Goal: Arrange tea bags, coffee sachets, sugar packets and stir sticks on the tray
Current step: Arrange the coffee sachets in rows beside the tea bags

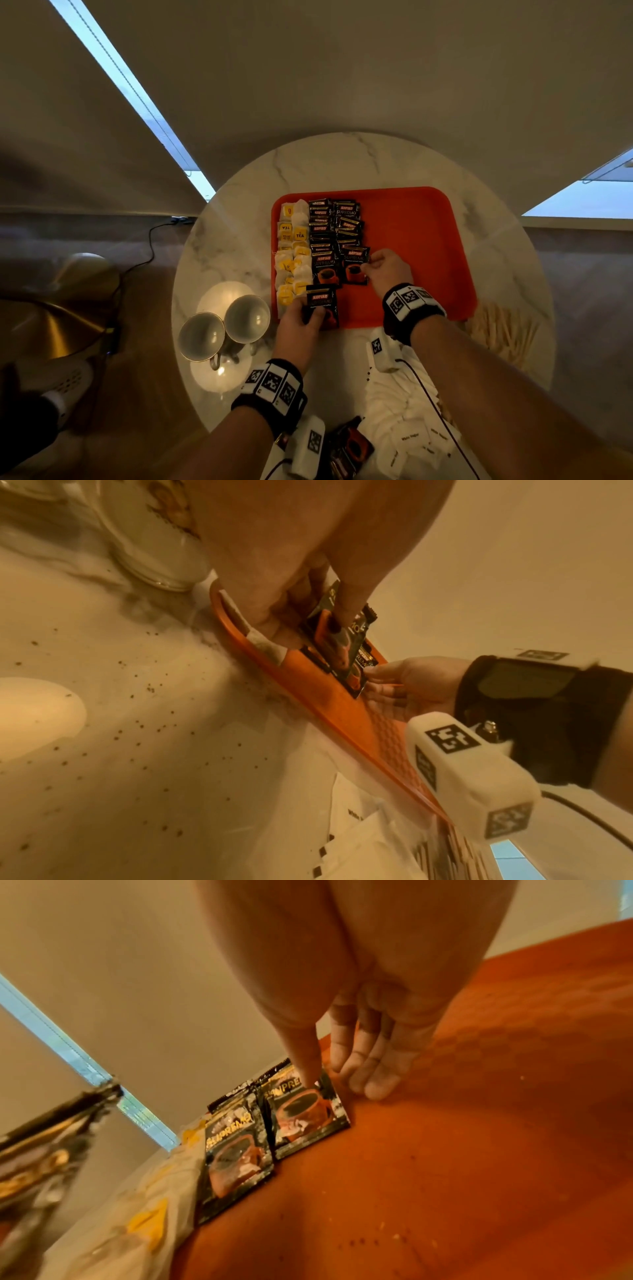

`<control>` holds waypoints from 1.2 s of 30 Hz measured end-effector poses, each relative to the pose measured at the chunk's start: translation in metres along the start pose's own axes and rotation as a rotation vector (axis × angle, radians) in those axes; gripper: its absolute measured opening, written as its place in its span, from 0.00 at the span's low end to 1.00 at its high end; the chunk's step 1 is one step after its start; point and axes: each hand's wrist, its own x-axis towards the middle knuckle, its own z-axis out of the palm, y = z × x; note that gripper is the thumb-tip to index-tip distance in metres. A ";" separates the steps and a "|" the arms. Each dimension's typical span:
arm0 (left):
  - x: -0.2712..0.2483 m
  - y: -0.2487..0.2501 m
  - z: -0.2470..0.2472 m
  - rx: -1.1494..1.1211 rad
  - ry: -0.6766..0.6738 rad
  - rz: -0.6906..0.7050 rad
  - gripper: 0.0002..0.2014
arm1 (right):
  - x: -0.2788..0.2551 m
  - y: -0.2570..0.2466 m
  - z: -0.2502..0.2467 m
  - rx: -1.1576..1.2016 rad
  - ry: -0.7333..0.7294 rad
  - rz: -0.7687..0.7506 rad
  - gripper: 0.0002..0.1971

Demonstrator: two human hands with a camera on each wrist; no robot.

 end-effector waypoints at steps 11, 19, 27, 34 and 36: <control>0.005 0.011 0.018 0.050 -0.014 0.012 0.07 | -0.067 0.003 0.012 0.223 -0.306 -0.140 0.03; -0.009 -0.006 -0.008 0.316 -0.073 -0.044 0.12 | -0.031 -0.010 0.027 0.015 -0.170 -0.114 0.10; -0.040 -0.014 -0.038 0.604 -0.191 -0.012 0.09 | -0.037 -0.023 0.026 -0.110 -0.063 -0.130 0.11; -0.069 -0.030 -0.067 0.969 -0.326 -0.102 0.25 | -0.126 0.015 0.017 -0.133 -0.481 -0.233 0.05; -0.078 -0.037 -0.072 1.079 -0.369 -0.172 0.36 | -0.149 0.030 0.021 -0.223 -0.692 -0.242 0.10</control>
